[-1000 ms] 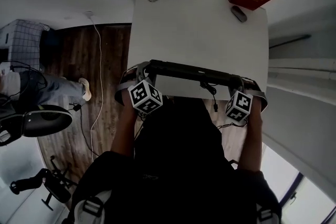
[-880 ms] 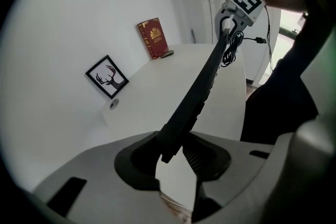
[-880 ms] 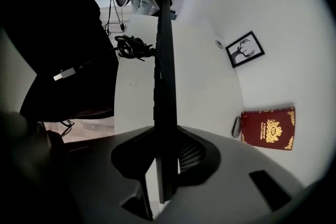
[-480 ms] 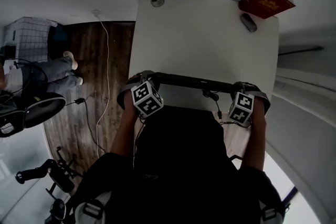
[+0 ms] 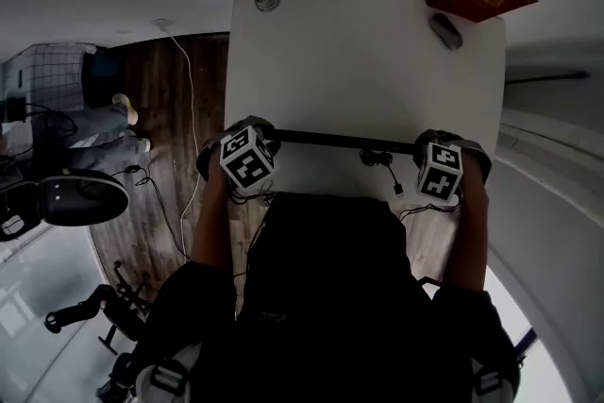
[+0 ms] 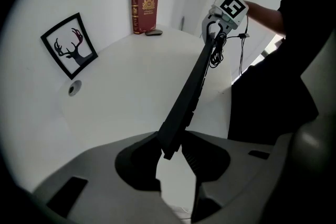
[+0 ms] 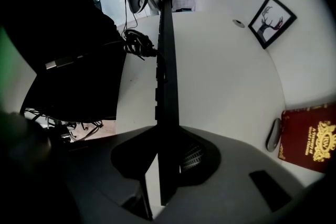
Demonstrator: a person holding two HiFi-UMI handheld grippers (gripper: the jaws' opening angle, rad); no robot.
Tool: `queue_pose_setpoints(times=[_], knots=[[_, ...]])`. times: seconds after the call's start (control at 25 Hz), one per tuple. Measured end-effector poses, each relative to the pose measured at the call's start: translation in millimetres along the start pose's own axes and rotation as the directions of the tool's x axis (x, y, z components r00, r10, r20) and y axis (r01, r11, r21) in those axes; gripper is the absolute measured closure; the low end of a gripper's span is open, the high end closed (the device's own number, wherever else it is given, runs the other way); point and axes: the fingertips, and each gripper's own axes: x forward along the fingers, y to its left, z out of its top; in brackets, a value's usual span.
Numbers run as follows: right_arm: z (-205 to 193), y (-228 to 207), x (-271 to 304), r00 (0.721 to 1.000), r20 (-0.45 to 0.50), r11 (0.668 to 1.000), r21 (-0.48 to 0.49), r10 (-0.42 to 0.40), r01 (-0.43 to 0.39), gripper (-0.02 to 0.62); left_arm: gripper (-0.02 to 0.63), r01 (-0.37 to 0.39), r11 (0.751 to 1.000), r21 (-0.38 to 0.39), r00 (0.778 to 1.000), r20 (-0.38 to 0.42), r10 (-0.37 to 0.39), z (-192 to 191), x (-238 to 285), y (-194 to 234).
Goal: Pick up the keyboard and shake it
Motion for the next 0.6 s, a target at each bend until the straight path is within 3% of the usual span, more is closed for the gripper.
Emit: queue_pose_setpoints(times=[0.32, 0.44, 0.56, 0.6], knots=[[0.4, -15.1, -0.1, 0.999, 0.040, 0.999, -0.028, 0.026, -0.025, 0.482, 0.463, 0.000, 0.998, 0.070, 0.997, 0.080, -0.006, 10.3, 4.0, 17.8], [-0.1, -16.6, -0.4, 0.997, 0.050, 0.997, -0.045, 0.058, -0.056, 0.480, 0.400, -0.078, 0.989, 0.127, 0.994, 0.081, 0.068, 13.0, -0.2, 25.5], [1.2, -17.6, -0.9, 0.994, 0.065, 0.995, -0.055, 0.088, -0.085, 0.480, 0.243, -0.205, 0.939, 0.277, 0.979, 0.035, 0.203, 20.9, -11.4, 28.8], [1.4, -18.3, -1.0, 0.993, 0.068, 0.994, -0.057, 0.096, -0.093, 0.480, 0.242, -0.246, 0.907, 0.342, 0.968, 0.031, 0.251, 28.6, -14.7, 27.2]])
